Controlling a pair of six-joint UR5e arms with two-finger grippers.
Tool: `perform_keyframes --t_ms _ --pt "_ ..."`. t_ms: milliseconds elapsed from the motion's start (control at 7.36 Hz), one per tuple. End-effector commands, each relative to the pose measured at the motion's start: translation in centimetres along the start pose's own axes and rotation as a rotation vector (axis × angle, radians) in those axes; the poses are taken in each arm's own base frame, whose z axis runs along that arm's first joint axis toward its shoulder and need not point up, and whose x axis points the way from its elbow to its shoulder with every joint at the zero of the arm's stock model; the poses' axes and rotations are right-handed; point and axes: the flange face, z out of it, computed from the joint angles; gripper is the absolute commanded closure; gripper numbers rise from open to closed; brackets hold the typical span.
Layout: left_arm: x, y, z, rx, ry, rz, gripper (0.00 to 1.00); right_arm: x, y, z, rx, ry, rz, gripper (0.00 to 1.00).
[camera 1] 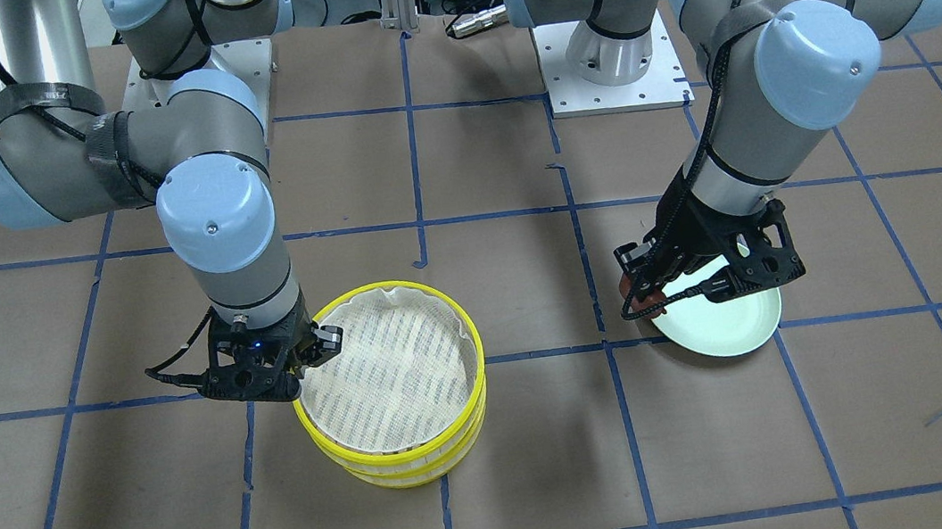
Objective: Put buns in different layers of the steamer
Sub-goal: 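Lift the red-brown bun and hold it above the plate with the left gripper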
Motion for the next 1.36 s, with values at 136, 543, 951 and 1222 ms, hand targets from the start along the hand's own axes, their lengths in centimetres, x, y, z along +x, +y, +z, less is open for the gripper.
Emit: perform_keyframes --t_ms 136,543,951,1222 --pt "-0.02 0.04 -0.06 0.0 -0.002 0.003 0.87 -0.28 -0.33 0.59 0.007 -0.005 0.005 0.88" --pt "-0.02 0.0 0.03 -0.001 -0.002 0.001 0.88 -1.01 0.15 0.87 0.001 0.0 -0.011 0.88" --pt "-0.02 0.05 -0.04 -0.001 -0.002 0.001 0.88 -0.94 0.11 0.84 0.002 0.008 -0.02 0.86" --pt "-0.03 0.05 -0.04 -0.001 -0.004 0.003 0.88 -0.87 0.19 0.49 0.005 0.008 -0.021 0.86"
